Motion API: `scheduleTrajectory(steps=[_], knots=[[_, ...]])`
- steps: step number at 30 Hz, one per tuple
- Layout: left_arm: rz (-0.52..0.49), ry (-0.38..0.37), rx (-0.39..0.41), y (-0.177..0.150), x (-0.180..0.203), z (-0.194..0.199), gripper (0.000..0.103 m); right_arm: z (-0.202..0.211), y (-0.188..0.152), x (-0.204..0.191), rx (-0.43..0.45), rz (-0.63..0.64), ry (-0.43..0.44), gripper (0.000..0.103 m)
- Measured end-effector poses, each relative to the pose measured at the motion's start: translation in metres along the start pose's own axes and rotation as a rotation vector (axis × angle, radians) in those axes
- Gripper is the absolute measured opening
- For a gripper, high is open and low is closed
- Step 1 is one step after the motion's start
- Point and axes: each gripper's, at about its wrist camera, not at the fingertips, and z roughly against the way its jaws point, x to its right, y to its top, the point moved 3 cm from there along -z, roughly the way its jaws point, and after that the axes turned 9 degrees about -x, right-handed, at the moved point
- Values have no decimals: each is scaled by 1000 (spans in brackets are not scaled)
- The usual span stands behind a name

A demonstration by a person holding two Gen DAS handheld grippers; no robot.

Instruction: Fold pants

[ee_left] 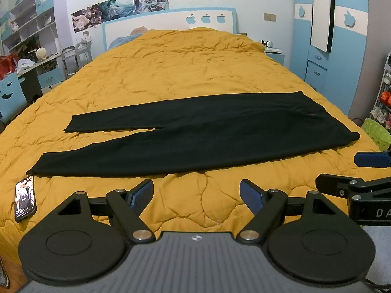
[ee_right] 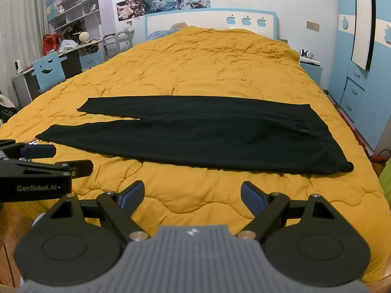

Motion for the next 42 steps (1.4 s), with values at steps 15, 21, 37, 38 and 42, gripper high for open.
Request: scheduleTrajectory(steps=[15,21,37,38,42], knots=[[1,2,-1,0,0,-1,94,1,0,-1,1,8,2,82],[2,3,-1,0,1,-1,94,0,0,-1,0,7,4,82],[3,0,-6,-2,9,-1,94,-1,0,-1,-12,6,5,82],[3,0,-5,-2,7,-2,94,-2,0,-1,-13,5,5,82],[4,-3,-12,-5,10,-6,94,-3,0,-1,-20,3,5,82]])
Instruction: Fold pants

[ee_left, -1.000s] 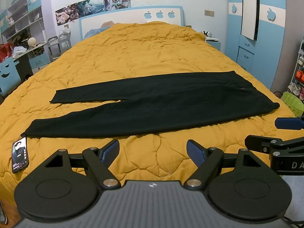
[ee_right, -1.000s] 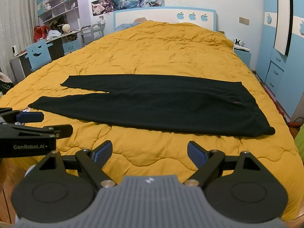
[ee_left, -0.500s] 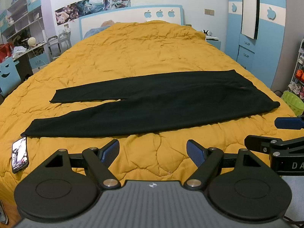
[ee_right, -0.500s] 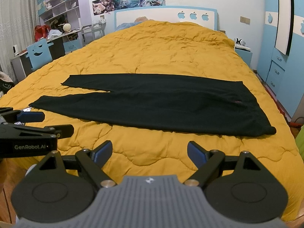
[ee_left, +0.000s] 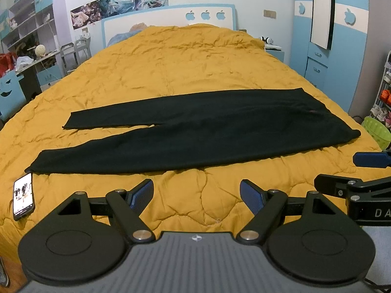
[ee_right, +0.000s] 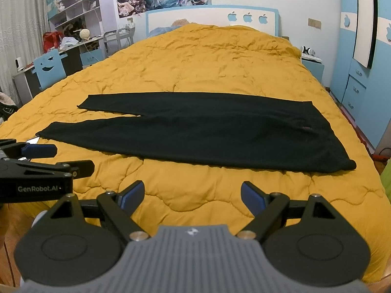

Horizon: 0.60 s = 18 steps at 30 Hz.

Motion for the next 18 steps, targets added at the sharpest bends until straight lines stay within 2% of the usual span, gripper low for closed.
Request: scheduleTrajectory(steps=[10,12,18], knots=[[0,-12,-25,7,-14,-14,94,-5,3,2,-14,-10,-2,82],[-10,-16,-18,9,-17,-17,91,-7,4,5,-9,-9,0,82],[-86,-30,41,26,-35,-30,81,-10,11,28,81,17,80,82]])
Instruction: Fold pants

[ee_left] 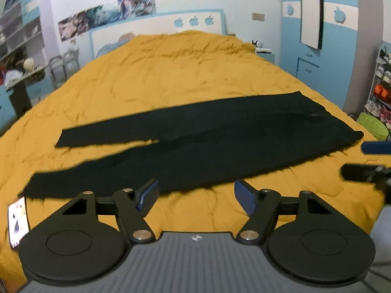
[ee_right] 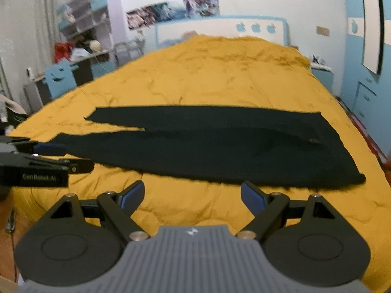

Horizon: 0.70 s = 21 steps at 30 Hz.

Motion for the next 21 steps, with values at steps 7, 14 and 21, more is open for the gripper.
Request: scheduleTrajectory(steps=[7,14,21], knots=[[-255,15,21,5,-28,-42,66,-24,10,55,-6,104,-71,82],[-458,165,-124,-16,-74,-104,63,-66,8,131,-140,225,-213,49],[-656,272,-272,-29,-113,-141,63,-84,3,191,-249,231,-265,49]])
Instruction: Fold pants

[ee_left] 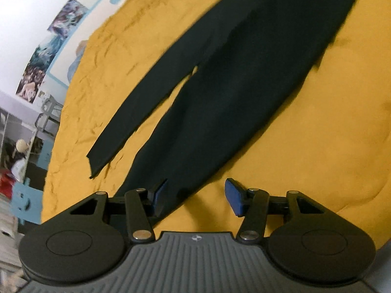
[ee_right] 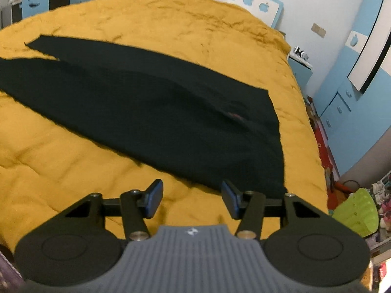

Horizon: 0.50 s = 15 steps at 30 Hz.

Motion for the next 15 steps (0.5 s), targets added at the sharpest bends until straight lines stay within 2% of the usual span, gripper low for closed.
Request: scheduleTrajectory(steps=[4,8,10,12,13,15], knots=[[-85,38,-49,-4,-9,-18,63,-14,-4,10,-33,52,-4,49],[-177,97,-106,-10,-19,-36,60,-25,-6,14,-66,164,-41,49],[-189,127,-142,-11,-25,-45,44,-25,-9,14,-68,232,-49,49],[-169,126,-159,-13,-30,-49,21,-23,-13,15,-68,296,-59,49],[-144,125,-154,-13,-33,-47,18,-21,-15,15,-65,325,-64,49],[-69,105,-140,-12,-39,-43,5,-18,-19,14,-57,397,-73,49]])
